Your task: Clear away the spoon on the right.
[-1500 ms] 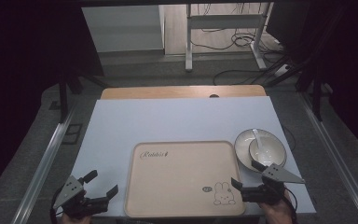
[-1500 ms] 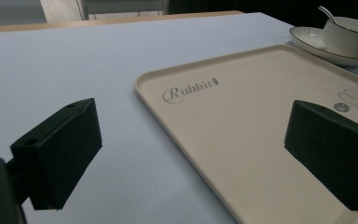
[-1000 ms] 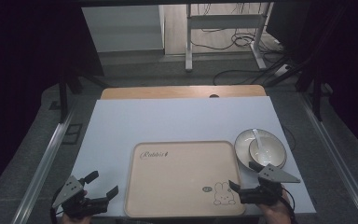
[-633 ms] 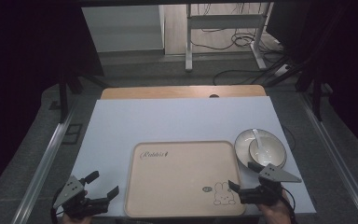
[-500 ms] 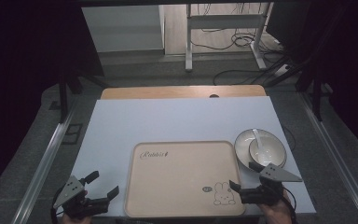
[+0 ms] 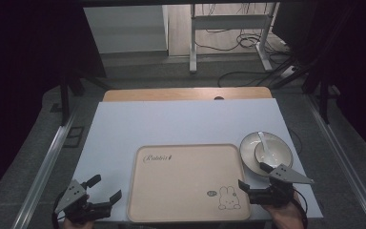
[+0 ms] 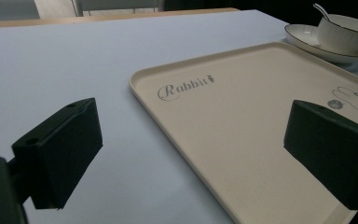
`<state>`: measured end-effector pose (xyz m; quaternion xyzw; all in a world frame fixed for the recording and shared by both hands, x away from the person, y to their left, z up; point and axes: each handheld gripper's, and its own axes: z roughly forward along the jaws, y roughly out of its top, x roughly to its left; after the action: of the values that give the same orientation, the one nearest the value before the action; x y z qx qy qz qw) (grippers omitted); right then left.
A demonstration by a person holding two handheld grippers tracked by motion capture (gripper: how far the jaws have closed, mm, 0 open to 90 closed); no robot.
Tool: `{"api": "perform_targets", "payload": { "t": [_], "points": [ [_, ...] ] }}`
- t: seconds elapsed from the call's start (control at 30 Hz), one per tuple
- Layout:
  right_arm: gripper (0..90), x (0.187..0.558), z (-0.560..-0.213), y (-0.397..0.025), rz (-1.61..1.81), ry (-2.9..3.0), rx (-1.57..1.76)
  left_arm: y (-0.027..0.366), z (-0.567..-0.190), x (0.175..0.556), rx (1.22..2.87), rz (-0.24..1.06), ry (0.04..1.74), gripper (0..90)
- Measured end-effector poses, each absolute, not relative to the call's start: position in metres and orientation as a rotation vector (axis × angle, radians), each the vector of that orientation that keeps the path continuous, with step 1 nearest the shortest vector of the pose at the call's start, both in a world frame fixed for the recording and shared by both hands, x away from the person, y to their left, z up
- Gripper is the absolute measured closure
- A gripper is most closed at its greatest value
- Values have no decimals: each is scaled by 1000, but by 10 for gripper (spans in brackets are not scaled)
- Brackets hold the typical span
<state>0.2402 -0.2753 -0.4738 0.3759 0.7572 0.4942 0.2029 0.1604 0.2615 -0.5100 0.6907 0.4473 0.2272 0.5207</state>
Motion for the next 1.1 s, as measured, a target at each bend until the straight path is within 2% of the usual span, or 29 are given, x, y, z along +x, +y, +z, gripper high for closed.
{"api": "perform_targets", "payload": {
  "t": [0.73,1.1],
  "points": [
    [2,258,-459,-285,1246,2120,1102,260,-510,161,1661,554,1071,41],
    [82,268,-452,-291,1219,2085,1121,259,-510,160,1664,560,1073,41]
  ]
}}
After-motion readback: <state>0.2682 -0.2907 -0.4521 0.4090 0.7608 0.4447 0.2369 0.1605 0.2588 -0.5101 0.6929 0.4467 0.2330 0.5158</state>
